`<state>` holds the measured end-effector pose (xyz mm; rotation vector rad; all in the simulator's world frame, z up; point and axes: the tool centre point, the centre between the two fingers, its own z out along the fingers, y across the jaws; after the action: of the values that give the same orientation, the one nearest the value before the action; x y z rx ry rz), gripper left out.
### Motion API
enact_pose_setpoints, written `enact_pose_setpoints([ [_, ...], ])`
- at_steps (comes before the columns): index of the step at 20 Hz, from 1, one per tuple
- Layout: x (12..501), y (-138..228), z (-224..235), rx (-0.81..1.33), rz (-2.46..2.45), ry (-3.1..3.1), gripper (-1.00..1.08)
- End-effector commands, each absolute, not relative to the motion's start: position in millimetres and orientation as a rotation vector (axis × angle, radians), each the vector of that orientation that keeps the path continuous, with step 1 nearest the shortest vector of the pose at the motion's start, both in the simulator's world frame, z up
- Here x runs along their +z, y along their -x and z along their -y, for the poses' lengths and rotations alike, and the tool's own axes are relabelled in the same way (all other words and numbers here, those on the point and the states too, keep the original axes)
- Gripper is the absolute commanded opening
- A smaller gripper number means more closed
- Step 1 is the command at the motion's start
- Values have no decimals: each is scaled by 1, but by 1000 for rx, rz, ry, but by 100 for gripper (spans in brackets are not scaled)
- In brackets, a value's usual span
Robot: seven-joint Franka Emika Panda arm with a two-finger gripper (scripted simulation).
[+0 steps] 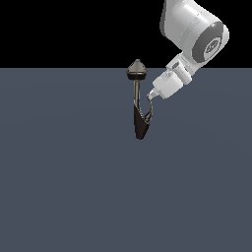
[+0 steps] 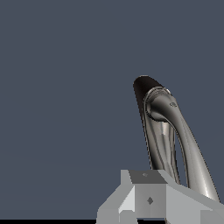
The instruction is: Turn on the faucet by rotating a designated handle.
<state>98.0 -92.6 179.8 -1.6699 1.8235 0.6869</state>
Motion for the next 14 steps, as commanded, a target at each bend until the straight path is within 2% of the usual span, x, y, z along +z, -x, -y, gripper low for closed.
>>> enact_pose_setpoints([
  [1,181,-92,91,687,-1823,1670,-100],
  [14,189,-61,80,686,-1824,1669,-100],
])
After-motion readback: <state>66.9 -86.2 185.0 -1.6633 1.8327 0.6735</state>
